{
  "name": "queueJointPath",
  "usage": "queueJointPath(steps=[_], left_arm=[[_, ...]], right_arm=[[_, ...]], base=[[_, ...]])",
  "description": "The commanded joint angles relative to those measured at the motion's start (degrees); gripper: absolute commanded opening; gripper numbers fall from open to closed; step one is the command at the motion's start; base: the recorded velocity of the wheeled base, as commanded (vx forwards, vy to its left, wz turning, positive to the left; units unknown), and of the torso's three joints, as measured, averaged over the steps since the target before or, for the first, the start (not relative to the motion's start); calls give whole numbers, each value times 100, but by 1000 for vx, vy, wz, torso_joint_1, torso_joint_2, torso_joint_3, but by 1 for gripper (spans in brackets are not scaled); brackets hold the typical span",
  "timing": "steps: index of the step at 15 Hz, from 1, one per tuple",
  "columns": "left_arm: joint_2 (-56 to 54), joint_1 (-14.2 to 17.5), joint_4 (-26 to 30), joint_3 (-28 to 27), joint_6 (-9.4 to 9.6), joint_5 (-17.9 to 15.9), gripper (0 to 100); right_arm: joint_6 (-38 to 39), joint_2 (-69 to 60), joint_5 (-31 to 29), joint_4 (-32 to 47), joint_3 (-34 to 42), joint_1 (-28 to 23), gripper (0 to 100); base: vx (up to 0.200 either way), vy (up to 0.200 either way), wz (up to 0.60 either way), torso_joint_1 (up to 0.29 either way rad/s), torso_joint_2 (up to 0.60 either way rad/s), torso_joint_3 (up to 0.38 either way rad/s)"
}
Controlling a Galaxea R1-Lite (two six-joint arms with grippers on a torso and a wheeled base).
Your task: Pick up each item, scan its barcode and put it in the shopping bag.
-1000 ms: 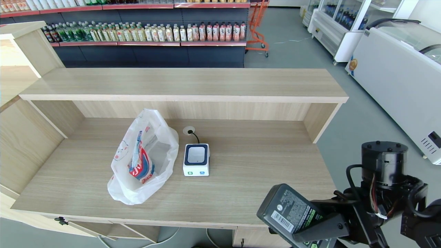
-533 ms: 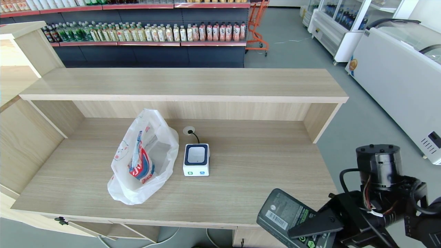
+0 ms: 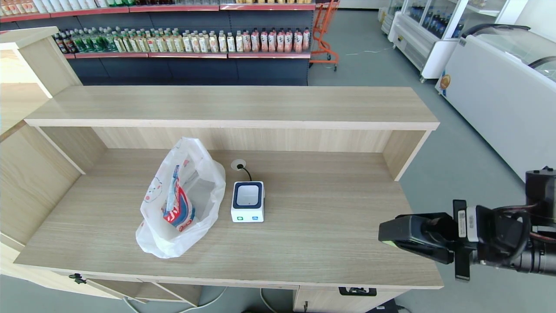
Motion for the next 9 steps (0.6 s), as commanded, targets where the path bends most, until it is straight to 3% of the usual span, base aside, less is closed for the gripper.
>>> queueJointPath(steps=[1, 2, 3, 4, 5, 6, 9], left_arm=[[-2, 5, -1, 1, -2, 0, 100], [-2, 5, -1, 1, -2, 0, 100], [-2, 5, -1, 1, -2, 0, 100], [-2, 5, -1, 1, -2, 0, 100], [-2, 5, -1, 1, -2, 0, 100], [-2, 5, -1, 1, -2, 0, 100], [-2, 5, -1, 1, -2, 0, 100]], right_arm=[[3015, -304, -123, -14, -308, -155, 0], [4034, -295, -167, -5, -483, -146, 0], [5704, -189, -457, 21, -809, -146, 0], [6275, -154, -597, 47, -914, -129, 0], [7848, 13, -958, 56, -1064, -120, 0], [8956, 66, -1160, 65, -1055, -129, 0], [10213, -40, -1221, 135, -756, -199, 0]], base=[[0, 0, 0, 0, 0, 0], [0, 0, 0, 0, 0, 0], [0, 0, 0, 0, 0, 0], [0, 0, 0, 0, 0, 0], [0, 0, 0, 0, 0, 0], [0, 0, 0, 0, 0, 0], [0, 0, 0, 0, 0, 0]])
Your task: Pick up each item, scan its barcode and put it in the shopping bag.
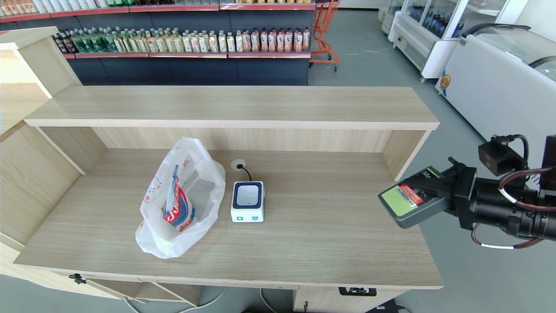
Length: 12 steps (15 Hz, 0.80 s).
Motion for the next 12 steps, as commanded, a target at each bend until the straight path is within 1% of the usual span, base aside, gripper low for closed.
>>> queueJointPath(steps=[1, 2, 4, 12], left_arm=[[-2, 0, -1, 1, -2, 0, 100], [-2, 0, -1, 1, -2, 0, 100], [-2, 0, -1, 1, -2, 0, 100], [-2, 0, -1, 1, 7, 0, 100]], right_arm=[[222, -82, -52, 23, 242, -36, 0], [213, -223, -43, 14, 462, -27, 0], [213, -416, -8, 23, 664, 17, 0], [204, -398, -17, 14, 690, 43, 0]], base=[[0, 0, 0, 0, 0, 0], [0, 0, 0, 0, 0, 0], [0, 0, 0, 0, 0, 0], [0, 0, 0, 0, 0, 0]])
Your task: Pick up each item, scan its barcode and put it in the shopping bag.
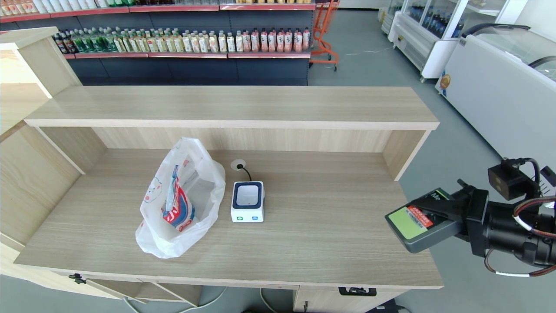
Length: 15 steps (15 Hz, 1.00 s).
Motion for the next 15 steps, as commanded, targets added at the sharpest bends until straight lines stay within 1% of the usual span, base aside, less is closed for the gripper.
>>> queueJointPath(steps=[1, 8, 9, 10, 12, 15], left_arm=[[-2, 0, -4, 1, -8, 0, 100], [-2, 0, -4, 1, 1, 0, 100], [-2, 0, -4, 1, 1, 0, 100], [-2, 0, -4, 1, 9, 0, 100], [-2, 0, -4, 1, 36, -8, 100], [-2, 0, -4, 1, 36, -8, 100]], right_arm=[[-10, 41, -1, -3, -1, 96, 0], [-63, 393, -45, -38, -300, 228, 0], [-248, 472, -45, -64, -326, 237, 0], [-705, 568, -37, -64, -370, 237, 0], [-1179, 762, -37, -64, -520, 245, 0], [-1469, 990, -54, -73, -704, 245, 0]], base=[[0, 0, 0, 0, 0, 0], [0, 200, 0, 2, 1, 2], [0, 200, 0, 7, 7, -2], [0, 200, 0, 7, 2, 2], [0, 200, 0, 0, 2, 7], [0, 200, 0, -1, 1, 1]])
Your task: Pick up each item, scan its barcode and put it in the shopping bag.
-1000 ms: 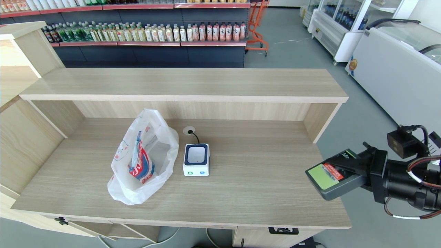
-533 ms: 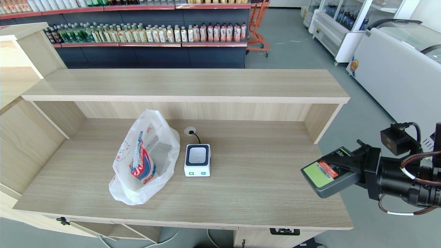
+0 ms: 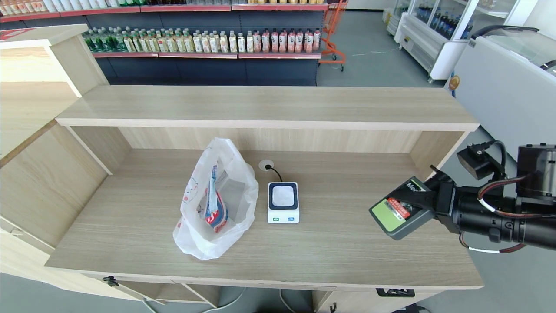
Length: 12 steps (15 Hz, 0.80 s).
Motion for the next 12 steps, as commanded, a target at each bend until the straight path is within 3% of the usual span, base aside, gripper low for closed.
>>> queueJointPath(steps=[1, 4, 6, 10, 12], left_arm=[[-2, 0, -1, 1, 4, -3, 100], [-2, 0, -1, 1, 13, -3, 100], [-2, 0, -1, 1, -5, -3, 100], [-2, 0, -1, 1, -13, -3, 100], [-2, 0, -1, 1, -13, -3, 100]], right_arm=[[-41, 214, 3, 1, -77, 5, 0], [-77, 408, -190, -43, -191, -4, 0], [-639, 785, -718, -245, -226, -4, 0], [-894, 1251, -1122, -473, -288, 119, 0], [-903, 1726, -1403, -1001, -419, 155, 0]], base=[[0, 200, 0, 2, 2, 2], [0, 200, 0, 6, 1, 2], [200, 200, 0, 5, 10, 2], [0, 0, 0, 0, 0, 0], [0, 0, 0, 0, 0, 0]])
